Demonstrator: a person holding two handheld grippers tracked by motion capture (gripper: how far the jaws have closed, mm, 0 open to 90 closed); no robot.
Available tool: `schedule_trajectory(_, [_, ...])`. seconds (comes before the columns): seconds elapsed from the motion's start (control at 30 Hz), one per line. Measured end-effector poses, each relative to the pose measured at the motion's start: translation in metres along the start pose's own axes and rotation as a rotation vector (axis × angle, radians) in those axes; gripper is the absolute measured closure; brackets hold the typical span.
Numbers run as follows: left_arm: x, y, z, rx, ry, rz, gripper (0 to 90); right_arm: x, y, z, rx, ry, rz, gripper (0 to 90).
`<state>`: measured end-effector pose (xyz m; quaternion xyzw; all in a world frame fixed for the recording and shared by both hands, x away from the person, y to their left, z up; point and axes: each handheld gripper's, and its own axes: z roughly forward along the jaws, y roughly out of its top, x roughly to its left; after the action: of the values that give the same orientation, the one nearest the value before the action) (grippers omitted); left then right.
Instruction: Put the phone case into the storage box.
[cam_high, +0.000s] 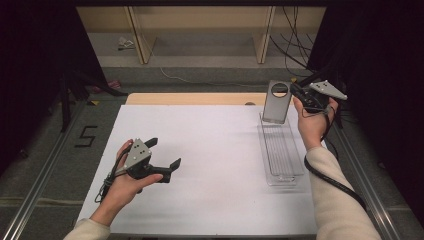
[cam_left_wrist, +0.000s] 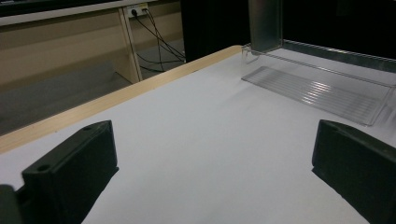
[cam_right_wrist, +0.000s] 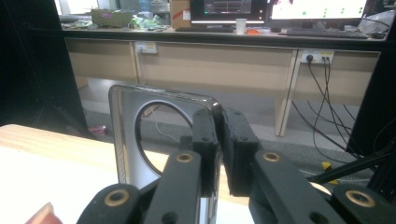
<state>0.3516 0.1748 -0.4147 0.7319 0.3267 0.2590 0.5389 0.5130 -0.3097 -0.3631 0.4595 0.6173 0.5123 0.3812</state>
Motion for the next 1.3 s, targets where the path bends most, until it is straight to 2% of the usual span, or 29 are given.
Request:
schedule_trajectory(0.57, [0.0,0.0,0.0,0.002,-0.001,0.003,0.0,-0.001,-0.001,0.003,0.008,0.001,-0.004,84.7])
schedule_trajectory(1.3, [0.0,-0.001,0.001,0.003,-0.002,0.0,0.0,0.0,-0.011,0.012,0.045,-0.002,-0.008,84.6])
